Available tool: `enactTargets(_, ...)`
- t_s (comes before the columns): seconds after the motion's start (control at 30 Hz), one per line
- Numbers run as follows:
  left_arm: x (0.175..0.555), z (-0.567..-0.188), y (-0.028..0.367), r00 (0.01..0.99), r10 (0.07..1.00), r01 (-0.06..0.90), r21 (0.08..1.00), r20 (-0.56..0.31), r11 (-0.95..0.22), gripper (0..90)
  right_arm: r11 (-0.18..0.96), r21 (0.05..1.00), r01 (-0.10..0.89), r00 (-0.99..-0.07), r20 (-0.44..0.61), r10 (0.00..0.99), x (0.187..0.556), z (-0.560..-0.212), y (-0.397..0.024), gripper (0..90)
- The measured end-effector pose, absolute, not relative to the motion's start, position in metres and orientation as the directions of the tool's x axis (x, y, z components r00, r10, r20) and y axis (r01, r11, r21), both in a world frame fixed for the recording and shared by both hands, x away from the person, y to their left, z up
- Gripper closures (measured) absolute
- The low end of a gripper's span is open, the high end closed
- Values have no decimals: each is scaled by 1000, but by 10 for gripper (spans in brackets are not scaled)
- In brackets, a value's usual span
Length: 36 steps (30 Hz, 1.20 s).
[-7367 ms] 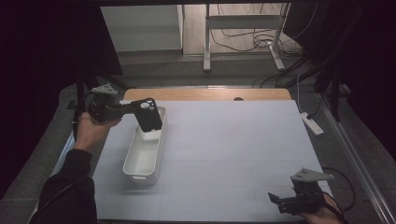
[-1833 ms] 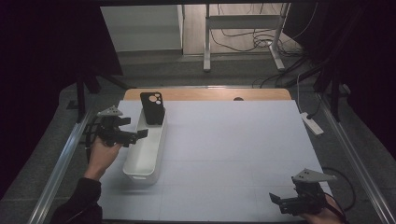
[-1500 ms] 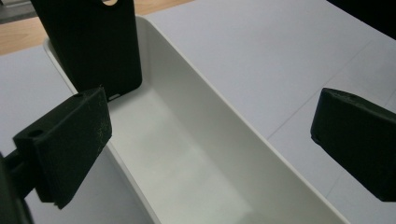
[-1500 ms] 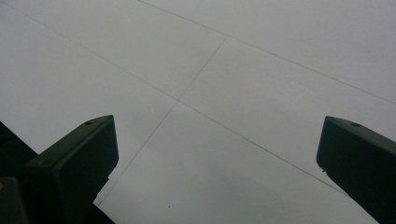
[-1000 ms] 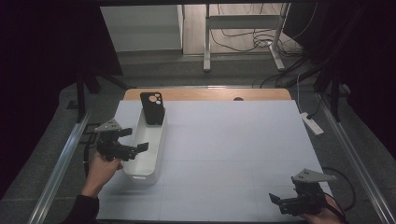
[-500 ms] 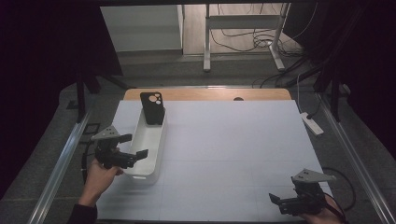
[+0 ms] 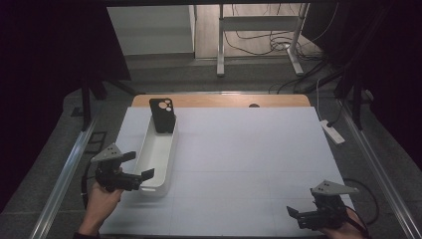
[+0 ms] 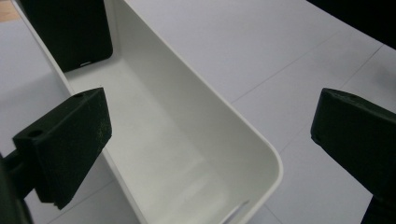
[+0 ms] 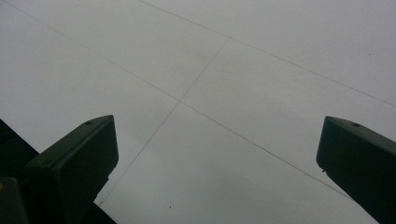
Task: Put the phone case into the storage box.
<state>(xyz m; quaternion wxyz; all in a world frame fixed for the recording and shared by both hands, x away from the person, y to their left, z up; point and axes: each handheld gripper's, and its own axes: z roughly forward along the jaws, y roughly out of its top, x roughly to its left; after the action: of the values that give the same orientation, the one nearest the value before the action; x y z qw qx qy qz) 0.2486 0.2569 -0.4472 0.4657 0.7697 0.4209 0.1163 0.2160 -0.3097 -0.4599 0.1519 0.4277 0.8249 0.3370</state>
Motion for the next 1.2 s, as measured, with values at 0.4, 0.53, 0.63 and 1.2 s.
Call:
enactTargets(0.4, 231, -452, 252, 610, 768, 534, 818, -196, -215, 0, 403, 689, 602, -587, 40, 809, 216, -460, -310, 0)
enactTargets(0.53, 224, -452, 250, 609, 772, 530, 818, -182, -225, 0, 406, 688, 601, -588, 38, 808, 216, -459, -310, 0)
enactTargets(0.63, 218, -452, 249, 608, 776, 527, 817, -170, -234, 0, 405, 688, 602, -587, 38, 808, 216, -459, -310, 0)
enactTargets(1.2, 193, -458, 248, 576, 809, 538, 800, -118, -266, 0, 398, 692, 602, -583, 40, 812, 215, -459, -311, 0)
